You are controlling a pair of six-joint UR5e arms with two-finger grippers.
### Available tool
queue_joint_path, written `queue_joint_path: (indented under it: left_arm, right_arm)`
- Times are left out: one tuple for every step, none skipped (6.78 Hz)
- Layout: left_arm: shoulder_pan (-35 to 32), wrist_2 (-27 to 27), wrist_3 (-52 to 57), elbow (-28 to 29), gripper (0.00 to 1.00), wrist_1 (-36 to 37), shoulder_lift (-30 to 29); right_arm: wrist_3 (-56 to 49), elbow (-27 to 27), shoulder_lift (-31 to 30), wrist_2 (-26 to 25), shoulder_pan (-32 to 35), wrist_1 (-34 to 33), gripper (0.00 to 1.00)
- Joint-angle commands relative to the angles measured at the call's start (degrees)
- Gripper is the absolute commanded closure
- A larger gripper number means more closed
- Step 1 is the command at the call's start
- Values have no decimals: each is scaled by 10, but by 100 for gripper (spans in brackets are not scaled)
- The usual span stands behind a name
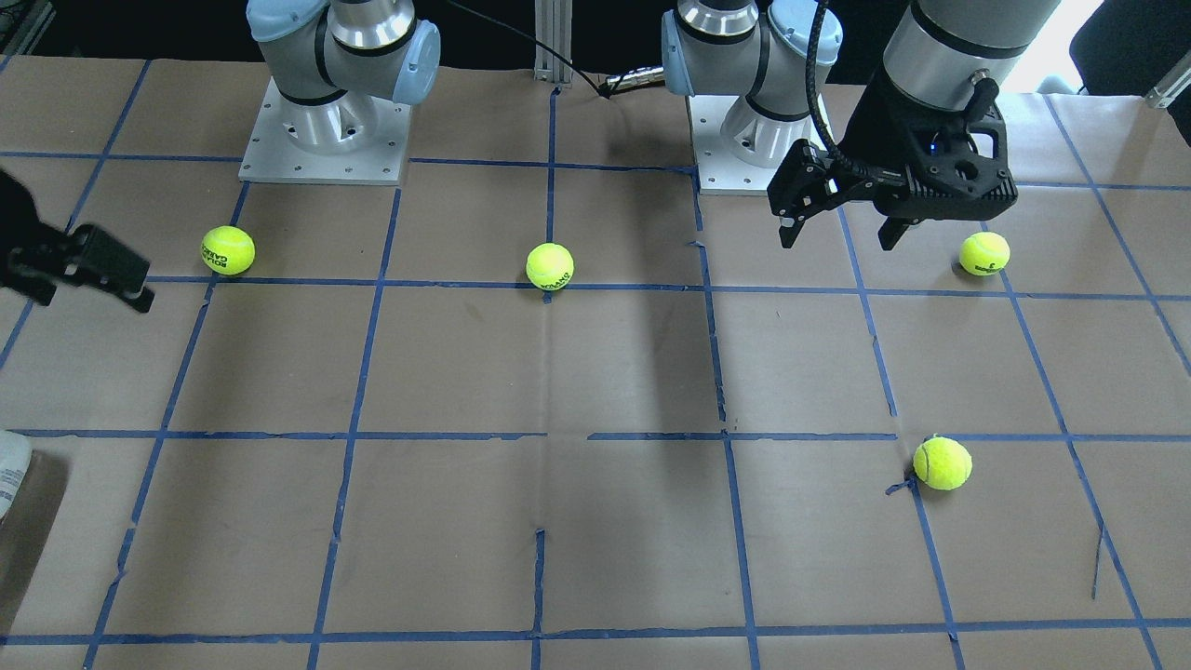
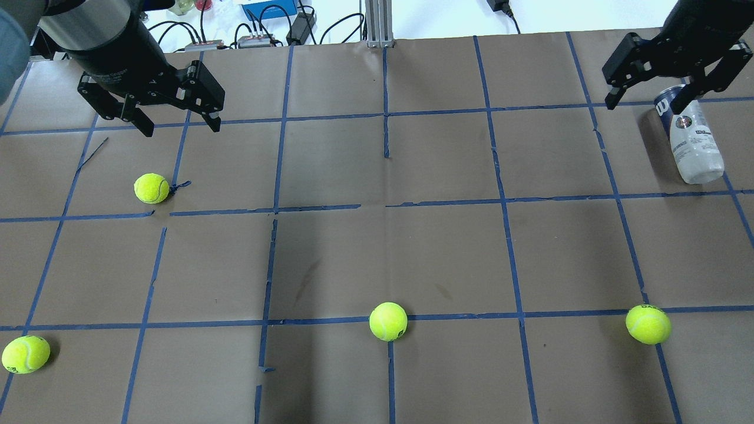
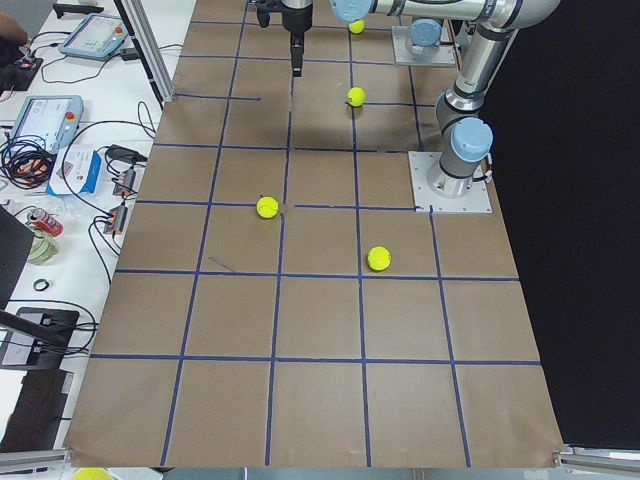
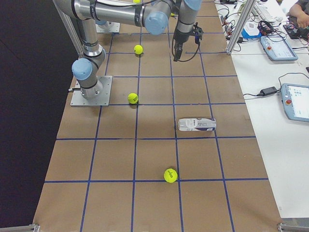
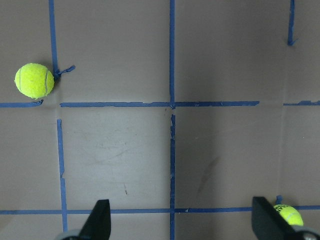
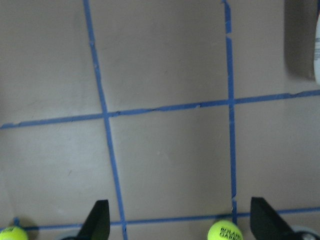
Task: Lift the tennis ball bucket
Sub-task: 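Move the right gripper toward the white tennis ball can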
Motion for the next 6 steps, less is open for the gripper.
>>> queue_joint_path:
  left_arm:
    - [1,0,0,-1,0,-1,0]
    - [1,0,0,-1,0,-1,0]
    - [1,0,0,-1,0,-1,-1]
    - [1,0,0,-1,0,0,-1]
    - [1,0,0,-1,0,0,-1]
    - [1,0,0,-1,0,0,-1]
  right_arm:
    - [-27,-2,107,-63,-33,-162,0]
    - [-72,-8,149,-64,-67,-218,0]
    - [-93,-17,167,-62,-87,-225,0]
    - [-104,-38,196,-62,-90,-240,0]
    - [-132,-45,214,-62,-99,-243,0]
    - [-147,-44,224,-61,-107,-271,0]
